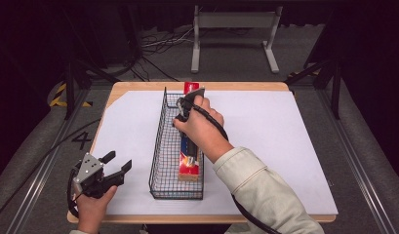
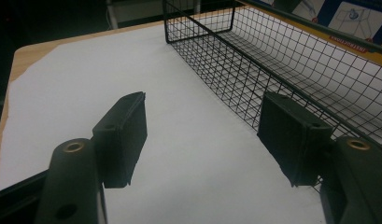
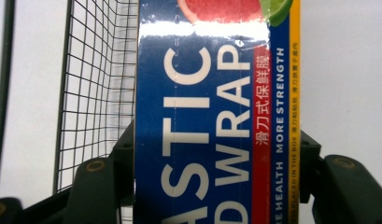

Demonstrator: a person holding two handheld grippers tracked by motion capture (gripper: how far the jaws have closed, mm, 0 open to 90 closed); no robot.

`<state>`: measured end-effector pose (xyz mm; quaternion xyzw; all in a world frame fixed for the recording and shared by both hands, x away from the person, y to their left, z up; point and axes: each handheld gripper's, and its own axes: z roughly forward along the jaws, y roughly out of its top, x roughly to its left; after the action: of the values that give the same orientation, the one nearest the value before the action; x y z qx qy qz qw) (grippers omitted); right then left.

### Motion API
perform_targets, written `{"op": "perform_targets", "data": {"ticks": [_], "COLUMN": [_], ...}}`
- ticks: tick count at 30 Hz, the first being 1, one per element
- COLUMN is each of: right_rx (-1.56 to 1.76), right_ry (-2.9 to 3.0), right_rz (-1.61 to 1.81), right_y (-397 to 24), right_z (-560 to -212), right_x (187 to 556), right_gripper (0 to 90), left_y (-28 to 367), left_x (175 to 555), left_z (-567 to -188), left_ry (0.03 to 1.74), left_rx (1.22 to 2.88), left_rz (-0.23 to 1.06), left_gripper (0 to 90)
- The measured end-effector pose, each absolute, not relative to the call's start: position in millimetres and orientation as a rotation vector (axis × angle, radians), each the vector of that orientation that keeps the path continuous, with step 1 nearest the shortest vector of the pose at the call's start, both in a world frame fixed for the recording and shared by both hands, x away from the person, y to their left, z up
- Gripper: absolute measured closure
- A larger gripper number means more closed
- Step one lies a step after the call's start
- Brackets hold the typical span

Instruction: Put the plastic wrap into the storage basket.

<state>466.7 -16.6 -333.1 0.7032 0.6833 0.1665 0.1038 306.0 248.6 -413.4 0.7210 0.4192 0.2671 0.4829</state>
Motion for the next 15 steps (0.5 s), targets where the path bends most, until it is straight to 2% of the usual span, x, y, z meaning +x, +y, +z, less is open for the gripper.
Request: {"op": "perform_targets", "data": {"ticks": [15], "right_rx": [2.039], "right_ry": [2.023], "right_rz": [0.436], "right_y": [-8.0], "right_z": [-358.1], "right_x": [463.6], "right_gripper": [40.1], "left_y": [248.2], "left_x": [306.1], "left_z": [-413.6], "left_ry": [1.022], "left_rx": [1.758], "left_rz": [0.652], "left_gripper": [33.0]}}
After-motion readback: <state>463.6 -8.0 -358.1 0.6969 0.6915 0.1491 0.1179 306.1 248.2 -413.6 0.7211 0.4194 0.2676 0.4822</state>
